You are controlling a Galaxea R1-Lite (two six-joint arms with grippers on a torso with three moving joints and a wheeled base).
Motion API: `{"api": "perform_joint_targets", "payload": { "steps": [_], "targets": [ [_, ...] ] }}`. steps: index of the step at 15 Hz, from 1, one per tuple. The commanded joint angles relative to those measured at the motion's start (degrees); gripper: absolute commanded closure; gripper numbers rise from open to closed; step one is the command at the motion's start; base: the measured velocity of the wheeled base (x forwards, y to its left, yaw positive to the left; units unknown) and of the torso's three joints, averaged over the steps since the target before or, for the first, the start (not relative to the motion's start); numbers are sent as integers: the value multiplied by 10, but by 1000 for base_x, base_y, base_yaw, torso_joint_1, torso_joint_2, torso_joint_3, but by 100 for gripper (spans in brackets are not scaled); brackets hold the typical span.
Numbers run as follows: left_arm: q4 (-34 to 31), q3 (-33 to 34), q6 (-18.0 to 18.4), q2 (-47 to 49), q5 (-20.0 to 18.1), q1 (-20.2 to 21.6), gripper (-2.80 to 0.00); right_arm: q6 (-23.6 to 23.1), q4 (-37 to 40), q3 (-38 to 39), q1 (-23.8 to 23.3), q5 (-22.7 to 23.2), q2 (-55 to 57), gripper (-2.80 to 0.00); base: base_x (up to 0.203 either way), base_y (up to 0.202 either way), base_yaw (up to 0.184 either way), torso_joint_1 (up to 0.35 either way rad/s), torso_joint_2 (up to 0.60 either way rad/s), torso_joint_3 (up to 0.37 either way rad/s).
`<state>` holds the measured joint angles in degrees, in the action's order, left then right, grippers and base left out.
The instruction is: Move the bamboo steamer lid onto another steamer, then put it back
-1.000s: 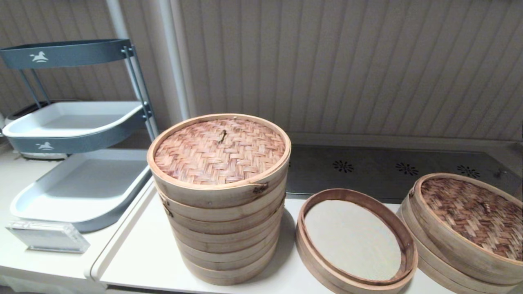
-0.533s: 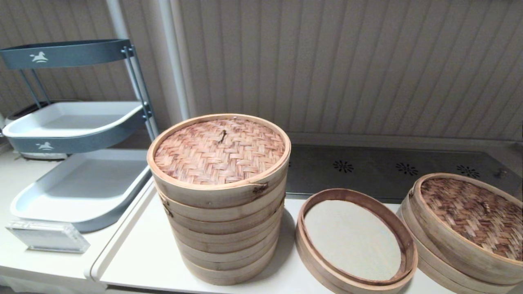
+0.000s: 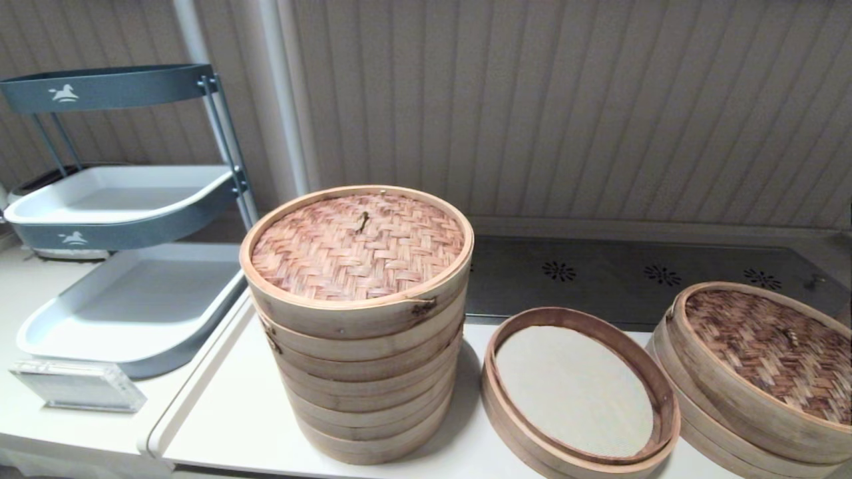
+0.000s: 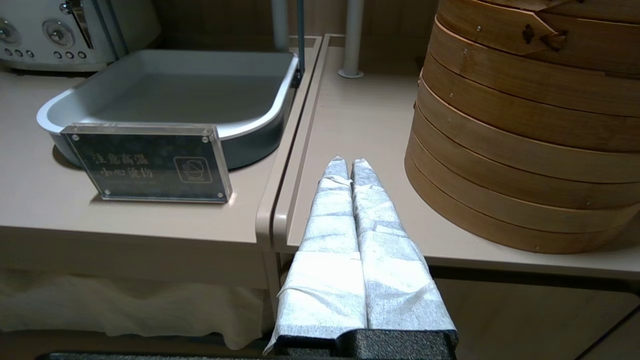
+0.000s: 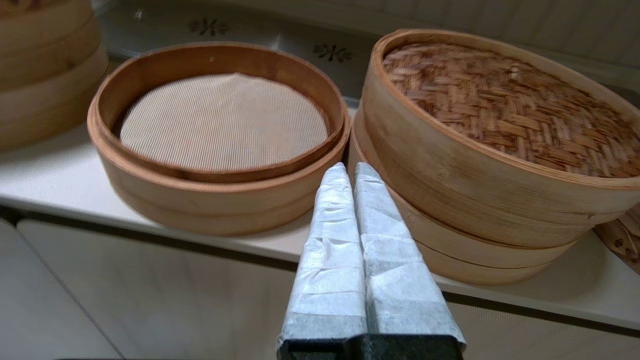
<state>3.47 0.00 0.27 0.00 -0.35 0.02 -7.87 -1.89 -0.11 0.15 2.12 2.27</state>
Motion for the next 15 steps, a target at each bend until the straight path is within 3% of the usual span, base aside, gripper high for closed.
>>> {"api": "perform_joint_targets", "payload": {
  "steps": [1,5,15],
  "targets": [
    [0,14,0,-1,-1,0,0,25,2,15,2,-2,-21,0,0,0,0,0,0,0],
    [0,14,0,-1,-1,0,0,57,1,16,2,-9,-21,0,0,0,0,0,0,0],
    [0,14,0,-1,-1,0,0,62,0,16,1,-12,-21,0,0,0,0,0,0,0]
  ]
}}
